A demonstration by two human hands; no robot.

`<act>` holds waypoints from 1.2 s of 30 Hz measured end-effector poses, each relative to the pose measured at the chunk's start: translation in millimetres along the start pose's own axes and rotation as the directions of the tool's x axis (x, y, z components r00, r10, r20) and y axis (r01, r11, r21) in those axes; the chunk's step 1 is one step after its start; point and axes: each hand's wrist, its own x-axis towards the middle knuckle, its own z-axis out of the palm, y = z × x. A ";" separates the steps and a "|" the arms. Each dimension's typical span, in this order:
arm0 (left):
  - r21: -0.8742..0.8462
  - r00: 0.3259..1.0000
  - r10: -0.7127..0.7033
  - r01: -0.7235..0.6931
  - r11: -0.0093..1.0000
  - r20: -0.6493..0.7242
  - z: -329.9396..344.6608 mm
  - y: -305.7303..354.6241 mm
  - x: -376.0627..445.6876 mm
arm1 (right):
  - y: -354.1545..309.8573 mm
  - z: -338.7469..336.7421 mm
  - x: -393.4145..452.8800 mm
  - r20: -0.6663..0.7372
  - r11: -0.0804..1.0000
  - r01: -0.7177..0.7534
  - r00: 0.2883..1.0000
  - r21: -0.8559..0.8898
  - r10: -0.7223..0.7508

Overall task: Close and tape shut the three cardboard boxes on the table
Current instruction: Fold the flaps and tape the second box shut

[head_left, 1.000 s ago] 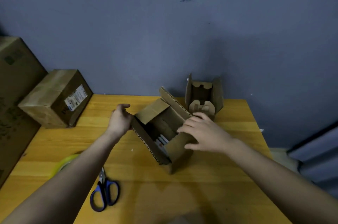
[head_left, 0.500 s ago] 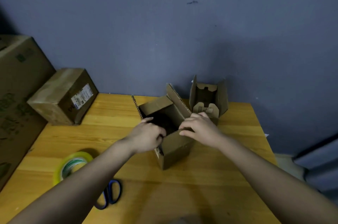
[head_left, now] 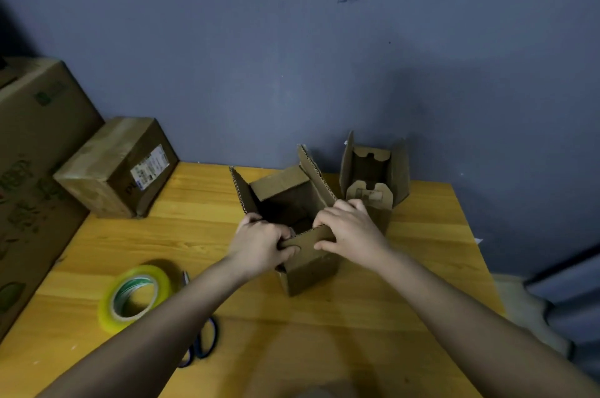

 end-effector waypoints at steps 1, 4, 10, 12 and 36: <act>0.006 1.000 -0.010 0.009 1.000 0.022 -1.2 -1.0 -0.3 | 1.3 0.1 -0.5 0.002 1.000 0.016 1.000 -0.023 -0.016; -0.105 0.995 -0.045 0.055 0.993 0.089 -6.9 -4.7 -4.3 | 6.9 -1.4 -3.2 -0.004 0.988 0.102 0.995 -0.115 -0.103; -0.176 0.986 -0.037 0.066 0.982 0.161 -13.9 -11.9 -8.0 | 12.4 -7.8 -5.3 -0.086 0.918 0.218 0.962 -0.331 -0.260; -0.197 0.981 -0.045 0.082 0.977 0.186 -14.0 -18.4 -0.8 | 17.2 -9.1 -4.0 -0.120 0.913 0.191 0.961 -0.360 -0.248; -0.834 0.640 -0.625 0.550 -0.035 0.448 -5.9 -88.4 2.8 | -18.4 -22.1 62.4 -0.105 0.972 -0.154 0.985 -0.176 0.137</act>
